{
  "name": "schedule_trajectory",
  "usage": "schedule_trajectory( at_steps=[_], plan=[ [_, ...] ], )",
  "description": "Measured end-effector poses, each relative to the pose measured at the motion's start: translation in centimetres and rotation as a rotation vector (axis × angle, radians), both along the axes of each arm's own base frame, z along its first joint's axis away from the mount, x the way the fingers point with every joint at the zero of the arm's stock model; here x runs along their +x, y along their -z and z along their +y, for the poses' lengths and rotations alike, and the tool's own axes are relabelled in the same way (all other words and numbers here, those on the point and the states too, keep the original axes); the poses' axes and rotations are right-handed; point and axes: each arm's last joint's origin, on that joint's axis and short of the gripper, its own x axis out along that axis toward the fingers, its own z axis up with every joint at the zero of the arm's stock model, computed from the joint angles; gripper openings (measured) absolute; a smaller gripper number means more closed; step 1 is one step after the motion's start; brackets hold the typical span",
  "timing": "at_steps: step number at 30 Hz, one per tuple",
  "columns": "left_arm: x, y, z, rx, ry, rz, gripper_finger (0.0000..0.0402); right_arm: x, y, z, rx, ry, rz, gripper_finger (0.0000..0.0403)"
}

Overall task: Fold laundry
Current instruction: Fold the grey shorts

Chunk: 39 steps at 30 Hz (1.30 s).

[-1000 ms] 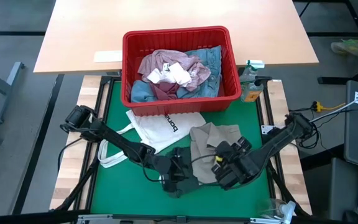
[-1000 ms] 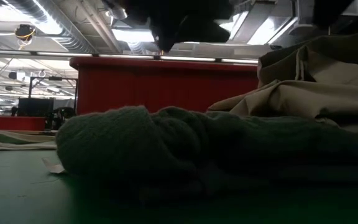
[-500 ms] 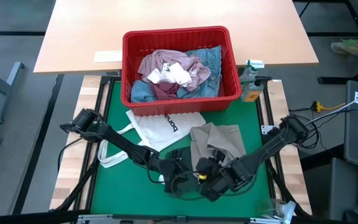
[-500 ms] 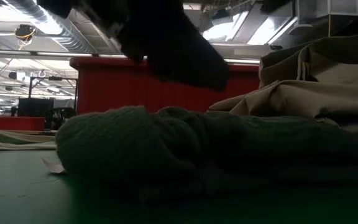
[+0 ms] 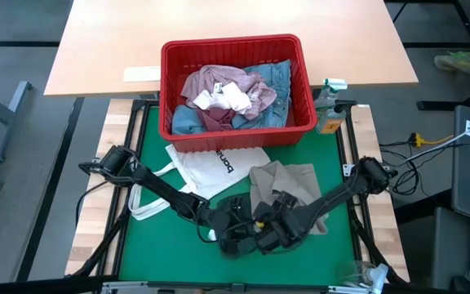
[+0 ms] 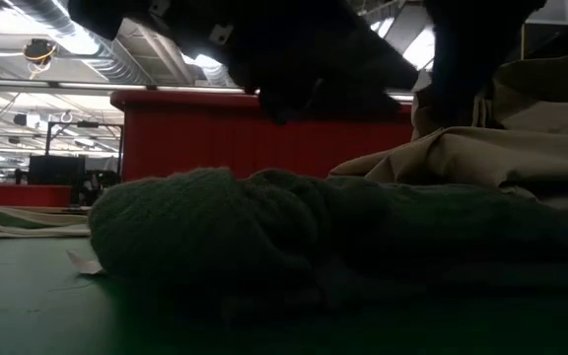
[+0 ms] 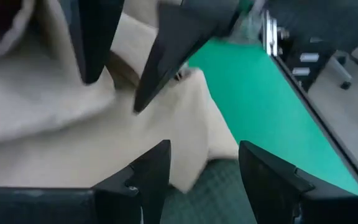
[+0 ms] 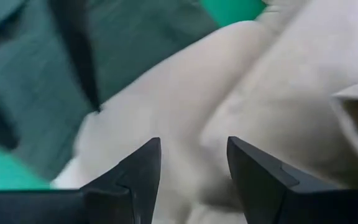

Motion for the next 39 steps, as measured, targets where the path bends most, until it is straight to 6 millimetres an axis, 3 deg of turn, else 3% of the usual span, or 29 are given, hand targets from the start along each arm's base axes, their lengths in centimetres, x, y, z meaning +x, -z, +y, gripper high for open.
schedule_trajectory(
  at_steps=[17, 23, 35, 39],
  plan=[
    [0.0, -0.1, 0.1, 0.015, -0.044, -0.015, 0.0183, -0.7, -0.5, -5.9, -0.244, 0.176, 0.234, 0.0186],
    [0.0, 0.0, 0.1, -0.002, -0.051, -0.002, 0.0183, -1.0, 0.4, -6.8, -0.262, 0.184, 0.282, 0.0186],
    [-0.3, 0.2, -0.3, -0.015, -0.041, 0.020, 0.0183, -3.6, 4.6, -7.9, -0.350, 0.198, 0.453, 0.0186],
    [-0.3, 0.2, -0.2, -0.015, -0.041, 0.020, 0.0183, -3.8, 4.8, -7.9, -0.341, 0.216, 0.467, 0.0186]
  ],
)
